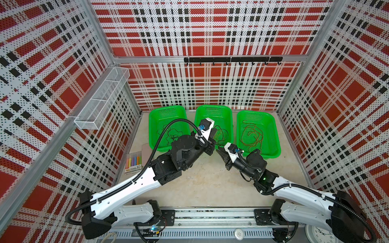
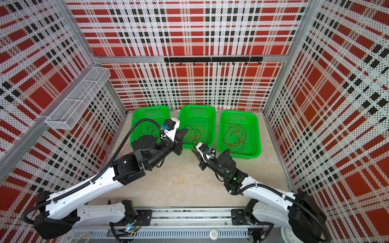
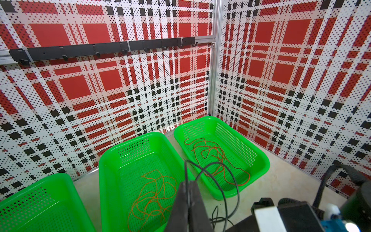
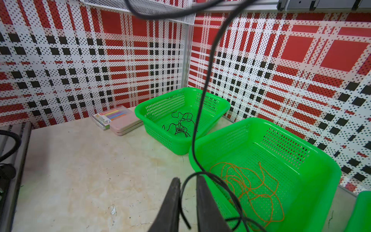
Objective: Untangle and sort cables by color
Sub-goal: Straighten the cable.
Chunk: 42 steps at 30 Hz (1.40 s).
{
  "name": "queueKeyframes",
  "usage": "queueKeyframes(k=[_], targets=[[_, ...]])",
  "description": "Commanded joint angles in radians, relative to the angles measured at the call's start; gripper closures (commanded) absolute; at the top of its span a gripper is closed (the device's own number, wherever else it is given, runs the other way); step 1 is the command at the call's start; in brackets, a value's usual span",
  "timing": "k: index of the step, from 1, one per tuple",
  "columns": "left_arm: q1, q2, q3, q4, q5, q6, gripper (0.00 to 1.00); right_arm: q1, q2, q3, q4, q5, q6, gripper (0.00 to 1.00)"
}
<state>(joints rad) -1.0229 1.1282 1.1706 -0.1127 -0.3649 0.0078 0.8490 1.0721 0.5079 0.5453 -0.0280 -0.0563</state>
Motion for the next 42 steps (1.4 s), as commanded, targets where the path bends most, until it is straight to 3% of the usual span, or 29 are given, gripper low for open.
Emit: queueKeyframes(k=[1,8,13,16,20,25,37,42], targets=[[-0.007,-0.005,0.026,0.019,-0.010,0.013,1.00,0.005,0.014,0.023,0.032,0.020,0.012,0.87],[-0.007,-0.019,0.018,0.017,-0.030,0.031,1.00,0.005,-0.001,0.009,0.034,0.030,0.033,1.00],[0.026,-0.029,0.011,0.022,-0.027,0.044,1.00,0.005,-0.034,-0.025,0.027,0.032,0.070,1.00],[0.137,-0.045,0.020,0.026,0.061,0.023,1.00,0.005,-0.068,-0.078,0.034,0.078,0.128,1.00],[0.349,-0.066,0.040,0.054,0.213,-0.017,1.00,0.001,-0.123,-0.156,0.038,0.137,0.214,1.00],[0.554,-0.051,0.085,0.059,0.320,-0.033,1.00,-0.017,-0.187,-0.224,-0.011,0.187,0.299,1.00],[0.901,0.023,0.163,0.078,0.404,0.000,1.00,-0.094,-0.150,-0.241,-0.181,0.169,0.392,1.00],[0.988,0.055,0.190,0.091,0.440,0.002,1.00,-0.116,-0.066,-0.216,-0.176,0.131,0.395,1.00]])
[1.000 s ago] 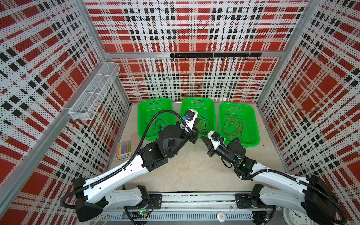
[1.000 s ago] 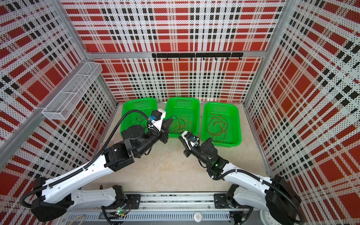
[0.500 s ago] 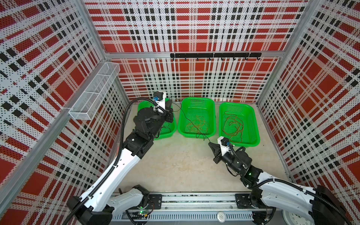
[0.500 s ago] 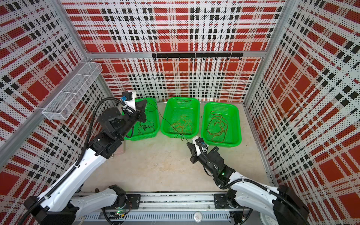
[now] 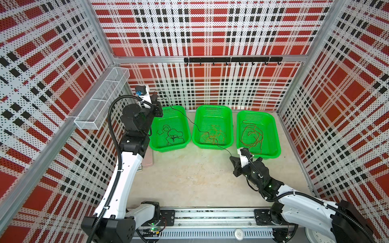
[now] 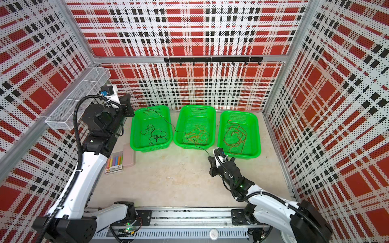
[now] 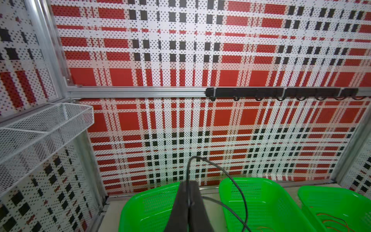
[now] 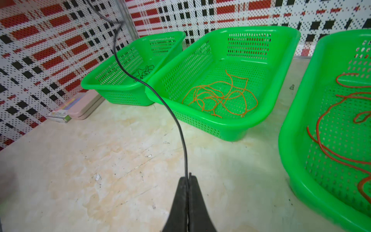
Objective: Untangle and sort cables by color
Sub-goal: Straighten the cable, then place the cable into the container.
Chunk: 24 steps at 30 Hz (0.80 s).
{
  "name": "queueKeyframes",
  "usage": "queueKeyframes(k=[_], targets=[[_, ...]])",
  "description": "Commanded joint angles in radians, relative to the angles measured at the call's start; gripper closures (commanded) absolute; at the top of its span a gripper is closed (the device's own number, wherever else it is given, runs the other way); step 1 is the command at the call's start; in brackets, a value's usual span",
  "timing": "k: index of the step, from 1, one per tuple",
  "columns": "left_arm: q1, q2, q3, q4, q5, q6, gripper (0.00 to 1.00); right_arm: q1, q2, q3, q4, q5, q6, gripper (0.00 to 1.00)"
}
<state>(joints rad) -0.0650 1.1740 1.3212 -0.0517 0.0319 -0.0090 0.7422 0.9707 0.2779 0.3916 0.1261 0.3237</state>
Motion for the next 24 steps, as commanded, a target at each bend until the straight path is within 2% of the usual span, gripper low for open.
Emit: queueKeyframes(k=[1,4,8,19,24], targets=[[0.039,0.016,0.042,0.033,0.040,0.024,1.00,-0.009,0.057,0.030,-0.022,-0.035,0.007,1.00],[0.077,0.051,0.050,0.038,0.025,0.031,1.00,-0.009,0.156,0.107,-0.034,-0.101,-0.029,1.00],[0.108,0.118,0.068,0.032,0.014,0.050,1.00,-0.004,0.330,0.286,-0.029,-0.187,-0.057,1.00],[0.070,0.302,0.025,0.052,-0.131,0.131,1.00,0.005,0.880,0.988,-0.114,-0.386,-0.139,1.00],[0.048,0.384,-0.007,0.135,-0.214,0.115,1.00,0.005,1.119,1.299,-0.150,-0.447,-0.145,1.00]])
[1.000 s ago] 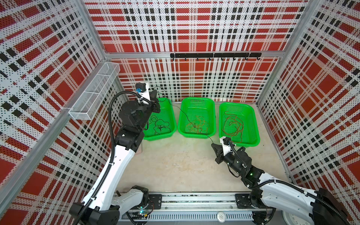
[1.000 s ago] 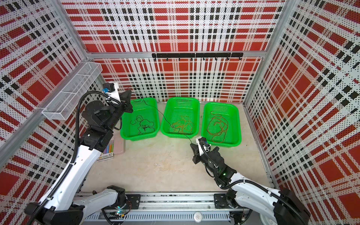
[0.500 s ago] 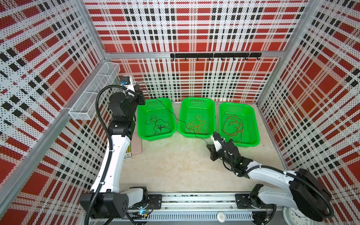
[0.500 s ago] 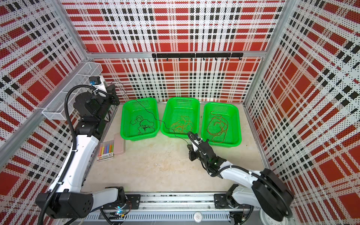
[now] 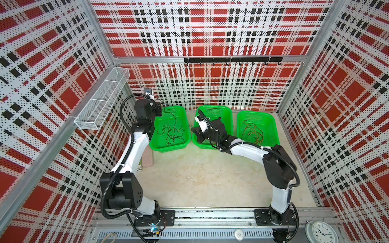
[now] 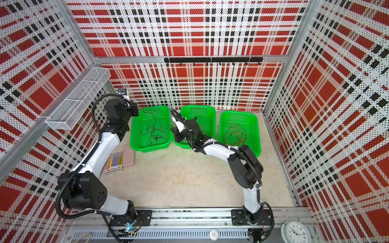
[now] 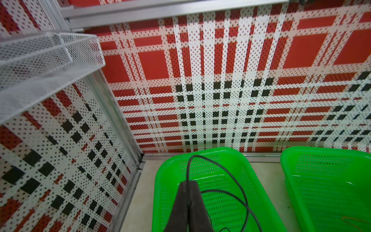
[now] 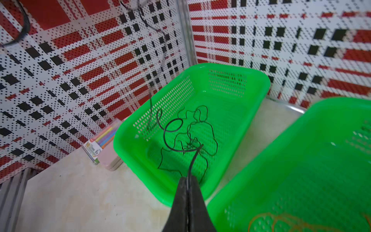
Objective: Untangle and sort cables by color
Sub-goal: Place the cable into the container, then reset both arms
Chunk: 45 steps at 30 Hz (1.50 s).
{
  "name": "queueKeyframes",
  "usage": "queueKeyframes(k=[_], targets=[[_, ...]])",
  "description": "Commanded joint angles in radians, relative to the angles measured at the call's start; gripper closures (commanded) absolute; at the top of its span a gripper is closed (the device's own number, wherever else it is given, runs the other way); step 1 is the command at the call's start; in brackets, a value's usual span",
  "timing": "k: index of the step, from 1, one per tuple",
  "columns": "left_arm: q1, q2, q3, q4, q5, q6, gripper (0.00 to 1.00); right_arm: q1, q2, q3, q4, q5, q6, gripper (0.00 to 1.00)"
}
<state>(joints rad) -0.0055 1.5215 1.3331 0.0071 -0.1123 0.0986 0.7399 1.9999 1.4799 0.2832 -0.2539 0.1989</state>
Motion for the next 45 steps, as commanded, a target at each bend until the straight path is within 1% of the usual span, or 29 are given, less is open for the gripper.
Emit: queueKeyframes(k=[1,5,7,8,9,10,11,13,15,16,17,18,20,21,22,23,25,28,30,32,34,35,38,40,41,42,43,44,45], targets=[[-0.011,0.061,-0.017,0.088,-0.081,0.000,1.00,0.006,0.141,0.166,-0.055,-0.078,-0.016,1.00],[-0.031,0.157,0.004,0.102,-0.208,-0.009,1.00,0.007,0.331,0.408,-0.100,-0.072,-0.014,1.00],[-0.030,0.200,0.002,0.122,-0.249,-0.031,1.00,0.009,0.406,0.496,-0.122,-0.054,-0.021,1.00],[-0.025,0.222,-0.002,0.139,-0.263,-0.046,1.00,0.010,0.440,0.529,-0.132,-0.043,-0.022,0.99],[-0.020,0.241,-0.004,0.154,-0.264,-0.055,1.00,0.009,0.462,0.555,-0.140,-0.036,-0.022,0.94],[-0.013,0.261,0.001,0.157,-0.261,-0.070,0.98,0.009,0.479,0.579,-0.160,-0.018,-0.021,0.80],[-0.008,0.281,0.015,0.147,-0.256,-0.082,0.85,0.009,0.483,0.587,-0.175,0.001,-0.021,0.65],[-0.001,0.309,0.039,0.125,-0.238,-0.096,0.77,0.007,0.448,0.541,-0.167,0.036,-0.029,0.48],[0.009,0.313,0.034,0.129,-0.209,-0.109,0.63,0.007,0.375,0.427,-0.097,0.087,-0.044,0.36],[0.014,0.310,0.027,0.135,-0.206,-0.120,0.55,0.006,0.332,0.367,-0.060,0.109,-0.053,0.26],[0.019,0.301,0.018,0.143,-0.194,-0.125,0.51,0.004,0.291,0.315,-0.032,0.122,-0.064,0.08],[0.022,0.293,0.008,0.151,-0.180,-0.131,0.47,0.005,0.258,0.279,-0.018,0.135,-0.071,0.00],[0.020,0.254,-0.034,0.198,-0.141,-0.133,0.33,0.003,0.173,0.198,0.015,0.128,-0.091,0.00],[0.014,0.226,-0.062,0.231,-0.130,-0.129,0.24,0.003,0.134,0.151,0.041,0.127,-0.093,0.00],[0.006,0.186,-0.106,0.285,-0.115,-0.114,0.06,0.003,0.075,0.090,0.078,0.127,-0.092,0.00],[-0.007,0.142,-0.154,0.336,-0.112,-0.101,0.02,0.001,0.019,0.026,0.111,0.121,-0.091,0.00],[-0.021,0.071,-0.211,0.378,-0.117,-0.097,0.02,0.003,-0.084,-0.083,0.136,0.137,-0.098,0.00],[-0.033,-0.043,-0.295,0.392,-0.106,-0.119,0.02,0.007,-0.272,-0.266,0.153,0.184,-0.107,0.00],[-0.065,-0.155,-0.407,0.449,-0.120,-0.111,0.02,0.016,-0.405,-0.391,0.152,0.236,-0.116,0.00],[-0.121,-0.289,-0.552,0.521,-0.160,-0.093,0.02,0.026,-0.570,-0.516,0.115,0.300,-0.120,0.00],[-0.175,-0.412,-0.680,0.547,-0.215,-0.104,0.02,0.026,-0.735,-0.631,0.052,0.370,-0.099,0.00],[-0.196,-0.467,-0.733,0.549,-0.237,-0.116,0.02,0.024,-0.813,-0.690,0.019,0.421,-0.083,0.00],[-0.279,-0.635,-0.925,0.562,-0.315,-0.148,0.02,0.003,-1.120,-0.911,-0.091,0.590,-0.054,0.00],[-0.309,-0.733,-1.052,0.576,-0.360,-0.189,0.02,-0.043,-1.345,-1.041,-0.190,0.705,-0.050,0.00],[-0.316,-0.773,-1.106,0.591,-0.379,-0.201,0.02,-0.069,-1.422,-1.084,-0.231,0.735,-0.068,0.00],[-0.320,-0.812,-1.173,0.629,-0.400,-0.204,0.02,-0.078,-1.442,-1.092,-0.310,0.798,-0.110,0.00],[-0.323,-0.835,-1.225,0.672,-0.429,-0.208,0.02,-0.097,-1.433,-1.108,-0.341,0.813,-0.157,0.00],[-0.327,-0.849,-1.274,0.743,-0.462,-0.208,0.02,-0.130,-1.428,-1.141,-0.320,0.818,-0.181,0.00],[-0.330,-0.853,-1.288,0.771,-0.467,-0.182,0.02,-0.171,-1.435,-1.168,-0.242,0.804,-0.175,0.00]])
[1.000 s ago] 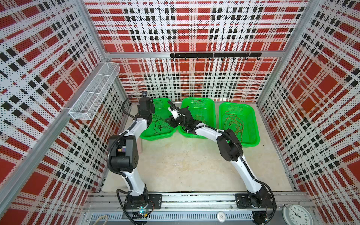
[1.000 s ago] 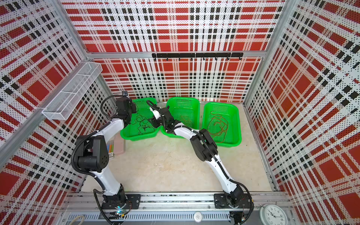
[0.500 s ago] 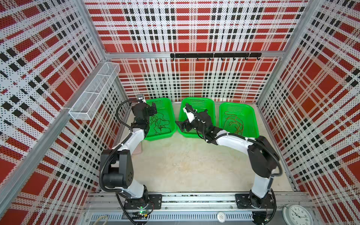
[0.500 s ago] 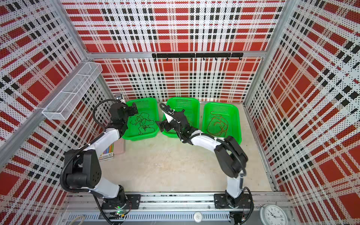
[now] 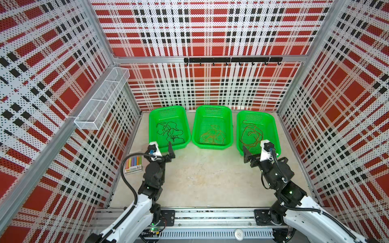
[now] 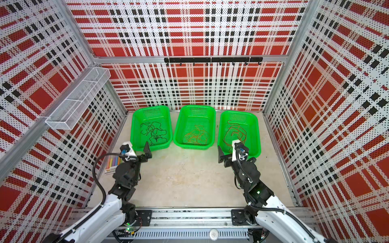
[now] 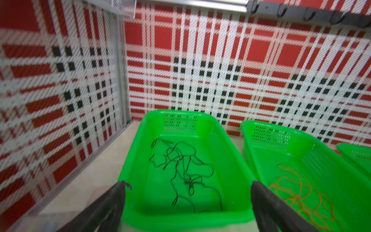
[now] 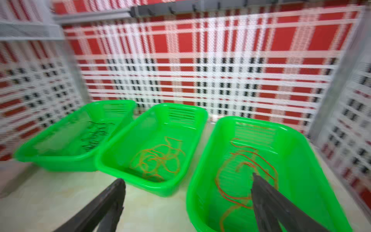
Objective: Untangle and sort cables by color
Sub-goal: Reset both arms
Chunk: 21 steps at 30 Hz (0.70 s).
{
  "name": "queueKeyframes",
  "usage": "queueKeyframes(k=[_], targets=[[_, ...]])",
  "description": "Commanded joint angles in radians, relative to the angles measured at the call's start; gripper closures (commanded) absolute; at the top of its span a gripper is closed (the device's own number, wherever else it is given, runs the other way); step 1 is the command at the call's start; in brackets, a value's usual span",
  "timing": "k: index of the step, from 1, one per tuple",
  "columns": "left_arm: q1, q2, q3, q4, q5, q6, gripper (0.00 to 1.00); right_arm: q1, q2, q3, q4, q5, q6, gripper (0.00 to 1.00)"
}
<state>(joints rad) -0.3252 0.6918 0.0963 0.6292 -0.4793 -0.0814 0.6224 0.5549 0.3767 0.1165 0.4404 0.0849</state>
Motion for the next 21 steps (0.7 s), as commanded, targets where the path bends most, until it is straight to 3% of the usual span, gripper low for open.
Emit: queueKeyframes(k=[1,3,7,8,10,12,15,17,20,21], targets=[[-0.011,-0.006,-0.060,0.188,-0.108,0.026,0.02,-0.088,0.007,-0.095,0.011,0.062,-0.081,0.00],[-0.002,0.075,-0.052,0.241,-0.129,0.050,0.02,-0.191,0.023,-0.173,0.219,0.065,-0.084,0.00],[0.068,0.208,-0.046,0.336,-0.077,0.034,0.02,-0.405,0.195,-0.272,0.444,-0.117,-0.017,0.00],[0.126,0.239,-0.052,0.389,-0.038,0.013,0.02,-0.432,0.257,-0.318,0.567,-0.160,-0.012,0.00],[0.207,0.316,-0.053,0.473,0.045,-0.031,0.02,-0.465,0.407,-0.345,0.785,-0.202,-0.014,0.00],[0.247,0.429,-0.043,0.592,0.083,-0.020,0.02,-0.468,0.547,-0.288,0.842,-0.227,-0.055,0.00],[0.251,0.614,0.001,0.704,0.136,0.070,0.02,-0.474,0.762,-0.235,1.053,-0.317,-0.115,0.00],[0.243,0.722,0.000,0.808,0.151,0.104,0.02,-0.481,0.847,-0.199,1.078,-0.375,-0.167,0.00],[0.247,0.928,-0.026,1.109,0.148,0.114,0.02,-0.556,1.002,-0.230,1.284,-0.463,-0.118,0.00],[0.241,0.932,-0.026,1.124,0.126,0.116,0.02,-0.574,1.058,-0.238,1.398,-0.479,-0.092,0.00]])
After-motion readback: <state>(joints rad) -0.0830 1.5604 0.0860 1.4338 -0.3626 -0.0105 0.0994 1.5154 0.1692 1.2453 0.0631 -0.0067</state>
